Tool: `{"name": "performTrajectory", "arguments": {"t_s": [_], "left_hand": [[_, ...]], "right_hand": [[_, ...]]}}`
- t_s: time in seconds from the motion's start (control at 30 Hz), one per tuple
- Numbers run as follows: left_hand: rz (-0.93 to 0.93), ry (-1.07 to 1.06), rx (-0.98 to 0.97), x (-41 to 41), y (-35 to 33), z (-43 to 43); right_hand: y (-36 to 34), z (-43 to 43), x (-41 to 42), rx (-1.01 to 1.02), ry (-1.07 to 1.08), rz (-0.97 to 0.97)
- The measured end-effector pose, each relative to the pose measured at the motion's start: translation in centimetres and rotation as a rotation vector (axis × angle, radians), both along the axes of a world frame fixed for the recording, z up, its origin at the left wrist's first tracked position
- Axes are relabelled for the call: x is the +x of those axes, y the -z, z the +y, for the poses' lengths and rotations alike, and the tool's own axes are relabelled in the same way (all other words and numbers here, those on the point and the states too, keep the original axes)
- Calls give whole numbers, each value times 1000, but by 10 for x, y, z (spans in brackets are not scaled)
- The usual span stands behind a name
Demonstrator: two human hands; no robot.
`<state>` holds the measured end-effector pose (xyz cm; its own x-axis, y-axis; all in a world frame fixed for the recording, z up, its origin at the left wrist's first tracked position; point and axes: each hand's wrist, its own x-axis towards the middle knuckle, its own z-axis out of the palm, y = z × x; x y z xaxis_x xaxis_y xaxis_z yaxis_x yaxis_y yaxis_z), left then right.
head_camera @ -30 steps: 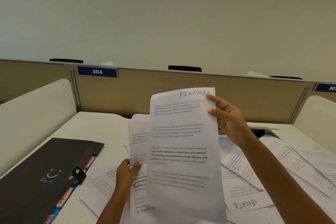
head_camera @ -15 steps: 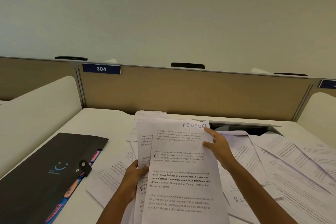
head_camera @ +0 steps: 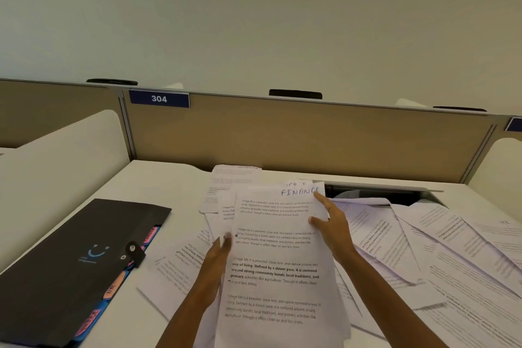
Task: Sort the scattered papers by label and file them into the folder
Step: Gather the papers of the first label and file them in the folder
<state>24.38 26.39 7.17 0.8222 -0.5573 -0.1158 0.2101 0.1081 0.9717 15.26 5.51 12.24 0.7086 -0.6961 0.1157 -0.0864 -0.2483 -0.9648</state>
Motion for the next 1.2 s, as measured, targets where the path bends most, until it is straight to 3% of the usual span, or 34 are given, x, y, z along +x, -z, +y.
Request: {"name": "performTrajectory", "arguments": {"t_s": [0.13,0.27,0.4,0.53,0.77,0.9,1.0,1.2], "left_hand": [[-155,-105,-9,6,-8,-2],[-121,-97,-248,15,-25,1],[-86,-2,-324,19,-30,1],[-119,16,-244,15,-21,2],[-162,-33,57,15,-10,-1],[-154,-109,353,29,12,1],[-273,-166,567,31,30,11],[-377,-210,1175,41,45,39]], "right_hand": [[-10,9,-1,-38,-62,-236],[-26,15,-3,60,-65,-424],[-12,18,-12,160,-173,-307],[30,18,-25,175,-310,-77],[48,14,-28,124,-195,34],[53,-7,-29,131,-89,125],[68,-28,-38,172,-25,240],[93,-44,-60,172,59,325]]}}
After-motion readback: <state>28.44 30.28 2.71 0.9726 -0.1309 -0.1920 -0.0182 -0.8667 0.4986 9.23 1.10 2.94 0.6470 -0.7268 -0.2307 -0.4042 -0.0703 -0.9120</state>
